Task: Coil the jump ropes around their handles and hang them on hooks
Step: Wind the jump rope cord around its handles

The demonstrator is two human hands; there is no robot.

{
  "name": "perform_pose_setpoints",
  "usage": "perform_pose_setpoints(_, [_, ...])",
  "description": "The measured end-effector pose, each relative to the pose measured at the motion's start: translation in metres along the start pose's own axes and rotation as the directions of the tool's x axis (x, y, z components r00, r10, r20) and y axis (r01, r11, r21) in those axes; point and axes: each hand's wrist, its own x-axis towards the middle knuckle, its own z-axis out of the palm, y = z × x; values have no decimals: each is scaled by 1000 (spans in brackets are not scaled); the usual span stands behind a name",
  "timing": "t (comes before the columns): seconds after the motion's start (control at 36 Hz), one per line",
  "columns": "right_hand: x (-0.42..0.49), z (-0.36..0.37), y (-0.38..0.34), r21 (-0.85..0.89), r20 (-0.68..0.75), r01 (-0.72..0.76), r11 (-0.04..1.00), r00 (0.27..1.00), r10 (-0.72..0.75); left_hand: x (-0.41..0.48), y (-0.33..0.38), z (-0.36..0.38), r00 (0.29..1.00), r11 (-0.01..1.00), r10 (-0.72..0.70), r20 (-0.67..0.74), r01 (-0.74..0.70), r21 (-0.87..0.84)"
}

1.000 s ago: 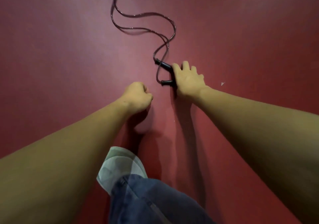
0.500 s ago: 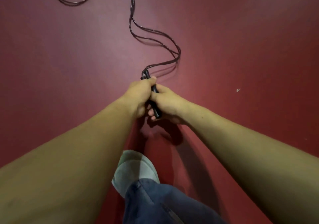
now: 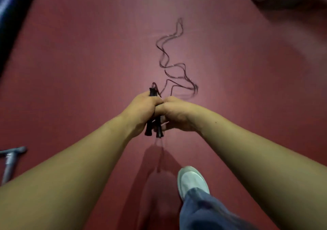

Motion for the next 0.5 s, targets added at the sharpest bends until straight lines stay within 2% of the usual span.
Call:
perform_pose_setpoints(0.08, [-30,61,-61,-97,31,87,991,996,-85,-60,32,-55,996,997,59,-69,-62,-45])
perform_pose_setpoints(0.19, [-65,136,-118,-44,90,114,992,990,-110,-125,61,-115,976,991,108,-188,-121,-62])
perform_pose_setpoints(0.31, [-99,206,-161,-168,2,169,971,985,-171,-191,79,-175,953,978,178,-244,-198,-59])
perform_pose_setpoints(0.39, [-115,246,-171,-106,40,139,985,990,-135,-226,77,-212,894,958,265,-361,-287,-6])
perform_pose_setpoints(0.44, [-123,268,-170,-20,106,96,995,990,-93,-242,66,-237,820,939,313,-480,-342,29])
perform_pose_setpoints(0.5, [-127,282,-166,25,147,74,997,986,-77,-254,50,-259,774,917,386,-502,-380,121])
